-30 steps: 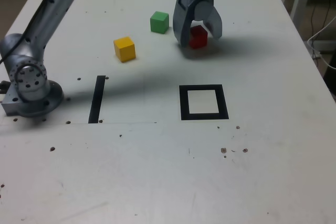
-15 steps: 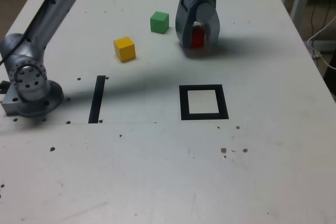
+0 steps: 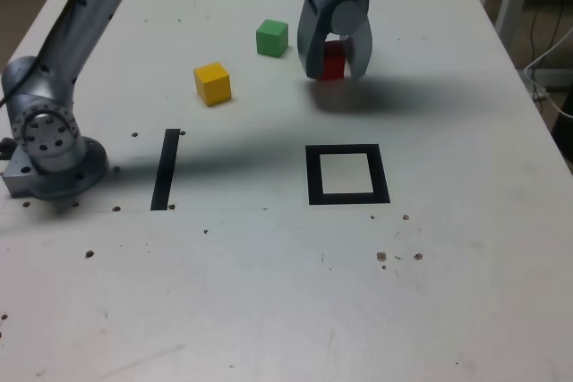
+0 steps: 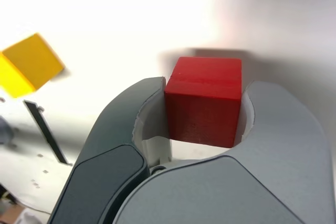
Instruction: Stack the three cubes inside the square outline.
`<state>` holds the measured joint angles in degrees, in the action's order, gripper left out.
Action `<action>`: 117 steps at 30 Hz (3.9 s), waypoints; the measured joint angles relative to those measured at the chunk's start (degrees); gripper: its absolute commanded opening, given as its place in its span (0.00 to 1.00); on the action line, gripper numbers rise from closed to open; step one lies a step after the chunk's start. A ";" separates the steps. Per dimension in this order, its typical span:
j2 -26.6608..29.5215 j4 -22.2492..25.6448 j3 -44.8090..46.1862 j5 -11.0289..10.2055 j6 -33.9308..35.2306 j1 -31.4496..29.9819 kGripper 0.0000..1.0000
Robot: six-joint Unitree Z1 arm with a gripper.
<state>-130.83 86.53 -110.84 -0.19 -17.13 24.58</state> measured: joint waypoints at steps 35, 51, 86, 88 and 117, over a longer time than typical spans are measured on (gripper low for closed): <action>13.85 -9.94 20.36 6.29 9.64 -23.42 0.30; 10.73 -14.94 21.35 8.43 10.38 -26.40 0.30; 7.24 -17.64 21.02 8.62 8.70 -23.61 0.95; 7.24 -17.67 21.07 8.63 8.69 -23.60 0.95; 24.37 -15.34 33.78 1.58 9.30 -9.02 0.99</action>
<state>-106.46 71.18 -77.06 1.38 -7.84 15.56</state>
